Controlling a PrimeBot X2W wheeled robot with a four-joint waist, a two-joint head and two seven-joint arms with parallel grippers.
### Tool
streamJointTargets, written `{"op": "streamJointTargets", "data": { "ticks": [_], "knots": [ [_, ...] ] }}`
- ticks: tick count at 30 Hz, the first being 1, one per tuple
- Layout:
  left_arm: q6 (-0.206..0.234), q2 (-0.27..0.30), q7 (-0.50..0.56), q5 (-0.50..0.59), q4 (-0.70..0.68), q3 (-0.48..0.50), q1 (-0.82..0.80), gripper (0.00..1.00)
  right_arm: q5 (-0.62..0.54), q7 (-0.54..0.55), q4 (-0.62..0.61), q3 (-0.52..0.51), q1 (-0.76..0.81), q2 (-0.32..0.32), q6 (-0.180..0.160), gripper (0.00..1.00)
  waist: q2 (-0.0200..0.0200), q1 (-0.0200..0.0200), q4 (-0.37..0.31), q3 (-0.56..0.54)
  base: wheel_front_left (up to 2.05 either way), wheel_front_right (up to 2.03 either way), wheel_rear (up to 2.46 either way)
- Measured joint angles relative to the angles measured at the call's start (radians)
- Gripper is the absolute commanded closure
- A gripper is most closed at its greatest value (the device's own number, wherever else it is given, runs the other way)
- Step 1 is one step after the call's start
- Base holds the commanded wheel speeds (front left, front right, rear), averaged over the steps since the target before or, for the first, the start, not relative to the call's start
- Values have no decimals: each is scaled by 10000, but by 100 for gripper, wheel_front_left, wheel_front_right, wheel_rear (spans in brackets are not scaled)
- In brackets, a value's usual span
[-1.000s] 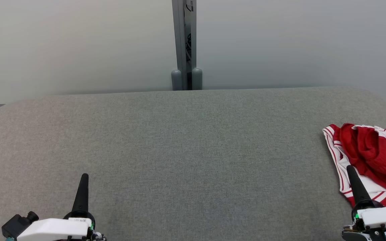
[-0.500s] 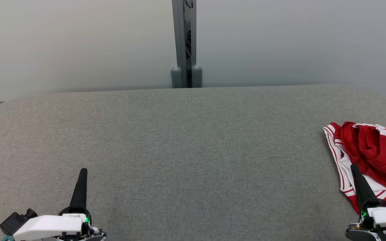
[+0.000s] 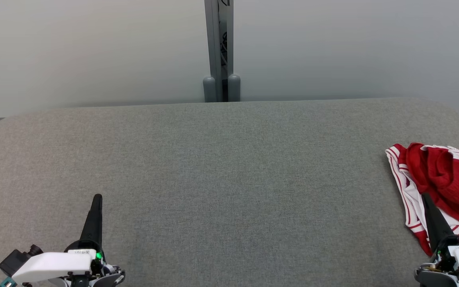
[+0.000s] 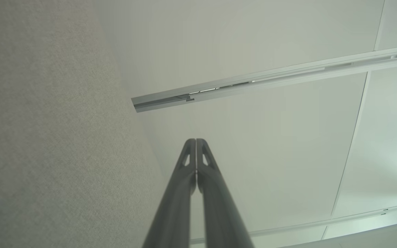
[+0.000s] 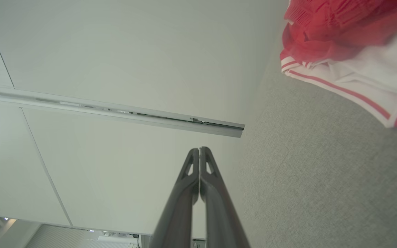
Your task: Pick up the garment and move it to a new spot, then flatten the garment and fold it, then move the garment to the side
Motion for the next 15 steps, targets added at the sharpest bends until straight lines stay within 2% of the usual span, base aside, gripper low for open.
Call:
{"op": "streamJointTargets", "data": {
  "ticks": [15],
  "knots": [
    [-88, 6, 213, -884, -82, 50, -135, 100, 1066, 326, -94, -242, -5, -10, 0, 100, 0, 0, -1, 115, 0, 0, 0]
  ]
}}
